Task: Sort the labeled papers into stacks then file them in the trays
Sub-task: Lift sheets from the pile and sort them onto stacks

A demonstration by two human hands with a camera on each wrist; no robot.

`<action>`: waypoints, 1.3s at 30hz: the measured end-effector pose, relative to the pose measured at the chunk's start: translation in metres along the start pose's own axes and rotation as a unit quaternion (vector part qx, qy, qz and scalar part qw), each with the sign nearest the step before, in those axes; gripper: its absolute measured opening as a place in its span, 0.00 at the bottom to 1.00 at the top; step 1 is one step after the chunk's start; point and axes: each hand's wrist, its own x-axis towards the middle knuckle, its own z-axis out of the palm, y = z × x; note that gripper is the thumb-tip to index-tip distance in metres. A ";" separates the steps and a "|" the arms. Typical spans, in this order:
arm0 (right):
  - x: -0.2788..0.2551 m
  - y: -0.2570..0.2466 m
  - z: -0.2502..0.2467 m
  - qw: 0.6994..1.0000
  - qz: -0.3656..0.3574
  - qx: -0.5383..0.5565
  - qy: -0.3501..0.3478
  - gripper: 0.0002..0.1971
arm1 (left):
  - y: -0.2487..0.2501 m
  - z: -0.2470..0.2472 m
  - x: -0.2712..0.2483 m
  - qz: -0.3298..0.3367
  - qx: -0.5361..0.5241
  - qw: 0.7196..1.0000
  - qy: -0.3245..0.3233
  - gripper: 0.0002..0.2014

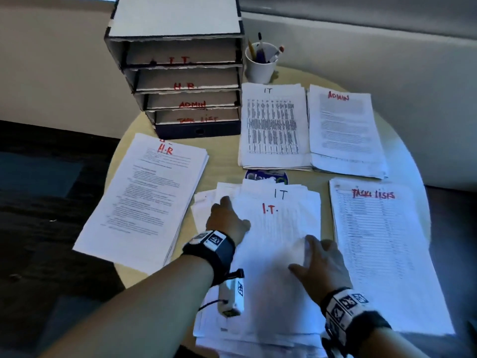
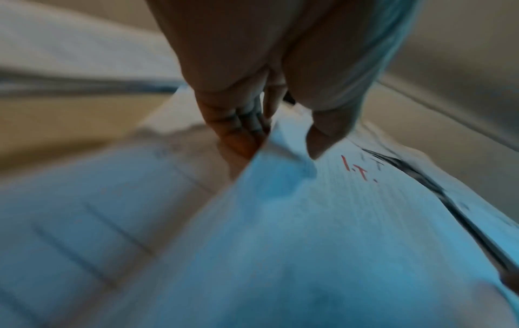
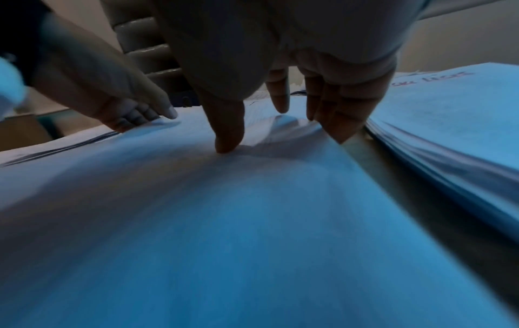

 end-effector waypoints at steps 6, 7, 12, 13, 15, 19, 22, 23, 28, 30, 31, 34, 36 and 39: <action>-0.006 0.015 0.010 0.991 -0.134 0.026 -0.011 0.39 | -0.008 0.010 -0.016 0.016 -0.079 0.995 0.053 0.16; -0.006 0.020 0.013 0.988 -0.150 0.043 -0.013 0.40 | -0.016 0.009 -0.018 0.013 -0.100 0.993 0.055 0.12; -0.002 0.028 0.020 0.952 -0.049 0.299 0.048 0.44 | -0.049 0.001 -0.034 -0.034 -0.278 0.955 0.095 0.10; 0.001 0.026 0.019 0.940 -0.016 0.337 0.046 0.44 | -0.051 0.000 -0.037 -0.037 -0.298 0.949 0.099 0.10; 0.006 0.023 0.015 0.942 0.012 0.335 0.027 0.35 | -0.052 -0.001 -0.041 -0.043 -0.325 0.938 0.116 0.12; 0.017 0.029 0.011 0.969 -0.021 0.246 0.025 0.11 | -0.056 -0.002 -0.037 -0.052 -0.363 0.921 0.132 0.17; 0.019 0.046 0.008 0.956 -0.006 0.293 0.031 0.05 | -0.065 -0.007 -0.028 -0.047 -0.362 0.920 0.141 0.17; 0.017 0.054 0.004 0.947 -0.006 0.321 0.020 0.03 | -0.067 -0.010 -0.026 -0.039 -0.353 0.924 0.145 0.16; -0.007 0.084 -0.023 0.886 -0.036 0.455 -0.080 0.08 | -0.069 -0.016 -0.022 -0.009 -0.314 0.937 0.151 0.19; -0.009 0.084 -0.023 0.895 -0.061 0.429 -0.101 0.12 | -0.066 -0.017 -0.025 0.014 -0.295 0.945 0.139 0.23; -0.008 0.081 -0.020 0.906 -0.066 0.403 -0.106 0.14 | -0.064 -0.018 -0.026 0.024 -0.259 0.958 0.122 0.22; 0.000 0.061 -0.006 0.936 -0.052 0.339 -0.085 0.06 | -0.060 -0.017 -0.025 0.043 -0.175 0.980 0.088 0.17; 0.008 0.054 0.003 0.944 -0.028 0.325 -0.048 0.10 | -0.059 -0.018 -0.022 0.035 -0.173 0.980 0.089 0.14; 0.017 0.049 0.008 0.948 0.012 0.319 -0.012 0.11 | -0.060 -0.019 -0.018 0.009 -0.175 0.983 0.062 0.14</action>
